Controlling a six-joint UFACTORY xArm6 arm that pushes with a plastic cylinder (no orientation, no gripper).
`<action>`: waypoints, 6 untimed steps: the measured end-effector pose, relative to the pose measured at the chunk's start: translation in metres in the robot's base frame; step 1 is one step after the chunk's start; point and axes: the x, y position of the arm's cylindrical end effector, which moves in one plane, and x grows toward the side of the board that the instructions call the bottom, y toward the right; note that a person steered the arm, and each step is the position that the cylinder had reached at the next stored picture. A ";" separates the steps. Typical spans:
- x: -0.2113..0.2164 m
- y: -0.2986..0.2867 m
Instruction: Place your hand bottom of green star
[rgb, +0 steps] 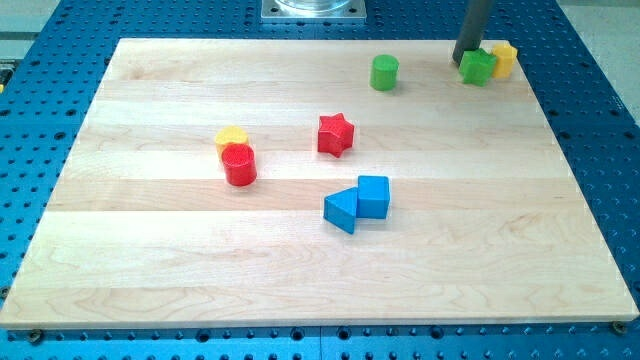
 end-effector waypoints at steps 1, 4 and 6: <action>0.022 -0.010; 0.101 -0.105; 0.131 -0.094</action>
